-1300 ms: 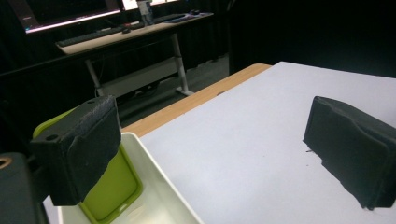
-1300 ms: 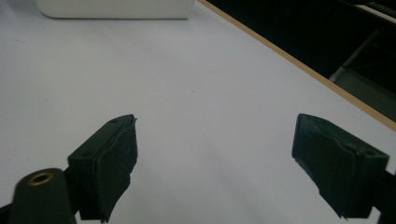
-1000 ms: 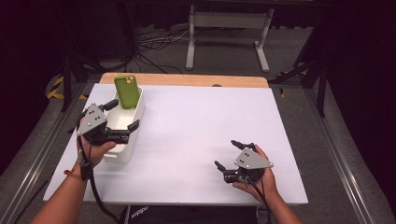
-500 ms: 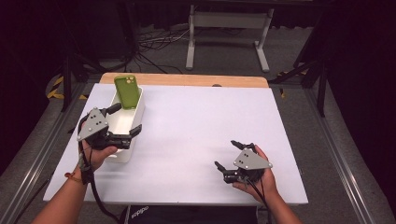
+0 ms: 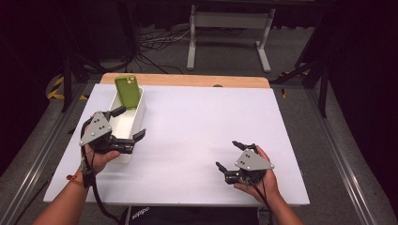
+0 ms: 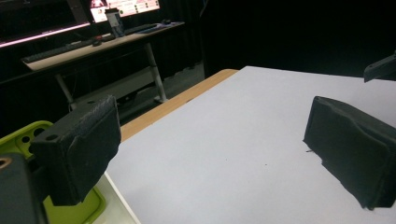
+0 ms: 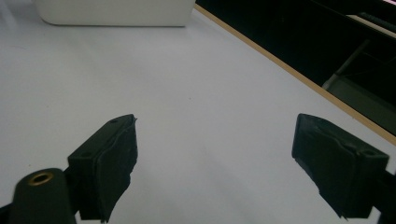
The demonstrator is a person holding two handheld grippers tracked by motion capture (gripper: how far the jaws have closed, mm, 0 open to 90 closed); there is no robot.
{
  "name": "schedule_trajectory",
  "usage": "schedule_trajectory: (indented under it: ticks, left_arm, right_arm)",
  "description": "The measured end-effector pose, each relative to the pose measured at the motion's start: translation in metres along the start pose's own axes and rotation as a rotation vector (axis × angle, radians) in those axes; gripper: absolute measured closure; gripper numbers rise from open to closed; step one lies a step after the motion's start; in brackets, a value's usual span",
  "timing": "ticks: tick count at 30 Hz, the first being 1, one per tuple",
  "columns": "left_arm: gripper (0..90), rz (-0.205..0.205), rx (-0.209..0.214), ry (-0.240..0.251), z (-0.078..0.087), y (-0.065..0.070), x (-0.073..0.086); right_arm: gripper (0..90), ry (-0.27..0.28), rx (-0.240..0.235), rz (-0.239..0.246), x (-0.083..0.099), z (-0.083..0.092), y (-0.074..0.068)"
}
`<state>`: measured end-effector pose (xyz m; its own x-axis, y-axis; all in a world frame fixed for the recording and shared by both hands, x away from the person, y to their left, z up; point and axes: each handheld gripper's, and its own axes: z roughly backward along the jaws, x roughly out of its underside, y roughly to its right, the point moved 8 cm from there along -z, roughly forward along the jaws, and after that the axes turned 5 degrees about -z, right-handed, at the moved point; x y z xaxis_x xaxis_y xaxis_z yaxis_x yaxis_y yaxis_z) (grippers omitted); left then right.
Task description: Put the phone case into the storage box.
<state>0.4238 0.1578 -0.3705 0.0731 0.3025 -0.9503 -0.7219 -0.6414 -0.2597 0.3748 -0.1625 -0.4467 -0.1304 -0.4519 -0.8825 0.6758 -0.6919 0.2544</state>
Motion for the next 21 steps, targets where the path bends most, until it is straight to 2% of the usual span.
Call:
schedule_trajectory:
  ticks: [12,21]
  left_arm:
    - [5.0,-0.032,0.041,0.012,0.001,0.018,-0.005]
    - [4.4,-0.038,0.063,0.006,0.0,0.027,-0.003]
  right_arm:
    - [15.4,0.015,0.001,-0.002,-0.004,0.003,0.0]
    - [15.3,0.018,0.004,-0.004,-0.004,0.004,0.001]
